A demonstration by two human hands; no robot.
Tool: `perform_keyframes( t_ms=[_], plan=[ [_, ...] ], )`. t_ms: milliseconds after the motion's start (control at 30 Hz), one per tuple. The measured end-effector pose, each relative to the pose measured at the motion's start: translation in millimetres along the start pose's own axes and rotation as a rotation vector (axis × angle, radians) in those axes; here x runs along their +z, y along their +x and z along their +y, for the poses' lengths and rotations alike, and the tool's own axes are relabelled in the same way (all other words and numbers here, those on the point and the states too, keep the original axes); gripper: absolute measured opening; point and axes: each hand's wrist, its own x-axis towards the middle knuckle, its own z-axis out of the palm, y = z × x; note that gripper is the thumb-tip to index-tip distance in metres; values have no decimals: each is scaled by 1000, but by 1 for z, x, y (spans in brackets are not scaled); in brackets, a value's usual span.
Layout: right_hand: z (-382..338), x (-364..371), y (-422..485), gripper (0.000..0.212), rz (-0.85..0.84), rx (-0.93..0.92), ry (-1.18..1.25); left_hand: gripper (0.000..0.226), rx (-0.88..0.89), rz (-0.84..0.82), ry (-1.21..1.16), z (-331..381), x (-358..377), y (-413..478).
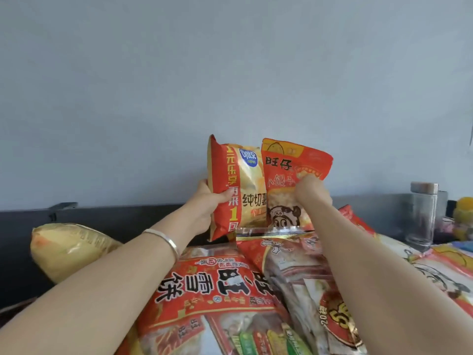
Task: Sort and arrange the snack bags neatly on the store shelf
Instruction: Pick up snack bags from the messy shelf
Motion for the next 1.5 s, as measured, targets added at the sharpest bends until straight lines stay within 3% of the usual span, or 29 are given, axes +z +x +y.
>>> perform_keyframes(
  t_ms=[100,267,333,400,500,667,800,933,1200,1300,1400,1500],
  plan=[
    [10,3,1,41,-63,-12,-162,53,-76,-47,152,-4,14,1],
    [25,7,0,45,-47,-116,-334,50,-98,-2,814,-9,15,-5],
    [26,4,-3,38,0,-169,-388,48,-29,72,1105,-5,10,-9],
    [26,1,-6,33,53,-195,-382,44,60,138,1240,-2,7,-13],
    [21,0,-14,29,39,-311,-291,39,83,155,1228,0,5,-19],
    [0,3,-40,27,-191,-610,-324,41,41,134,1162,2,-7,-32],
    [-12,1,-64,26,-210,-669,-368,46,54,166,1102,12,-22,-51],
    [-31,-7,-97,25,-202,-713,-343,40,184,190,1183,27,-46,-77],
    [-91,10,-185,23,-418,-781,-181,22,398,151,1249,43,-120,-144],
    [-112,20,-219,25,-479,-816,-181,21,533,227,1321,45,-151,-164],
    [-125,30,-247,36,-531,-842,-130,27,539,318,1283,38,-177,-178],
    [-134,42,-265,64,-581,-841,-155,44,421,315,1138,25,-194,-191]
  ],
)
